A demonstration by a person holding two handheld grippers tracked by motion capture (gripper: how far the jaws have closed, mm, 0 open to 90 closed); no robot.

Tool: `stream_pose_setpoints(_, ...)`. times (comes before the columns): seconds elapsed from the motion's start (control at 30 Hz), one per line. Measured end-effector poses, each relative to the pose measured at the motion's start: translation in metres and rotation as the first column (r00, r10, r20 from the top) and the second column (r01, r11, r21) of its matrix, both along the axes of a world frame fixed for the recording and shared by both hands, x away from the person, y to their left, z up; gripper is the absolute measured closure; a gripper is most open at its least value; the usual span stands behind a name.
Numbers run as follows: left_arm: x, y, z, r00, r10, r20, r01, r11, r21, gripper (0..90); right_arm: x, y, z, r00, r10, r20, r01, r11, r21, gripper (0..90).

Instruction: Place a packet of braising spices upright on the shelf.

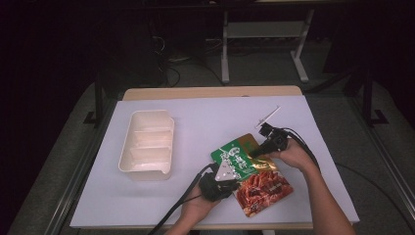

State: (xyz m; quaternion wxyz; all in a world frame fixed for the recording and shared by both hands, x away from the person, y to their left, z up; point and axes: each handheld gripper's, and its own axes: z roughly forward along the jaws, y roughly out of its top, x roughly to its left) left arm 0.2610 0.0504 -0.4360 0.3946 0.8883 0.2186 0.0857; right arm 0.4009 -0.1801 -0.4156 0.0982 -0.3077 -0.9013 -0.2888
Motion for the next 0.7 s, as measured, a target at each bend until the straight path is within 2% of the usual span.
stream_pose_setpoints(0.2,-0.003,0.014,0.008,1.0,0.007,0.0,-0.007,0.9988,-0.048,73.1,-0.011,-0.015,0.023,0.9983,-0.033,0.048,0.03,0.9975,0.064,89.7)
stream_pose_setpoints(0.3,-0.006,0.02,0.008,1.0,-0.008,-0.001,0.008,0.9995,-0.031,68.2,-0.016,-0.02,0.033,0.9953,-0.045,0.086,0.038,0.9959,0.082,89.7)
stream_pose_setpoints(0.43,-0.012,0.027,0.008,0.9999,-0.008,0.006,0.009,0.9988,-0.049,62.8,-0.025,-0.023,0.05,0.9876,-0.064,0.143,0.048,0.9925,0.112,89.7)
stream_pose_setpoints(0.47,-0.012,0.027,0.008,0.9999,-0.008,0.006,0.009,0.9988,-0.049,61.9,-0.025,-0.023,0.05,0.9876,-0.064,0.143,0.048,0.9925,0.112,89.7)
stream_pose_setpoints(0.53,-0.017,0.032,0.011,0.9997,-0.014,0.021,0.015,0.999,-0.042,60.7,-0.033,-0.023,0.063,0.9831,-0.067,0.171,0.045,0.9904,0.131,89.7)
stream_pose_setpoints(0.6,-0.019,0.036,0.012,0.9996,-0.01,0.026,0.011,0.9981,-0.06,59.8,-0.037,-0.021,0.071,0.9792,-0.063,0.193,0.037,0.9902,0.135,89.7)
stream_pose_setpoints(0.67,-0.021,0.04,0.015,0.9995,-0.009,0.031,0.011,0.9982,-0.059,58.9,-0.042,-0.019,0.078,0.9753,-0.061,0.212,0.03,0.9887,0.147,89.7)
stream_pose_setpoints(0.7,-0.023,0.041,0.016,0.9996,-0.004,0.03,0.006,0.9972,-0.075,58.5,-0.044,-0.018,0.082,0.9734,-0.062,0.221,0.029,0.9882,0.151,89.7)
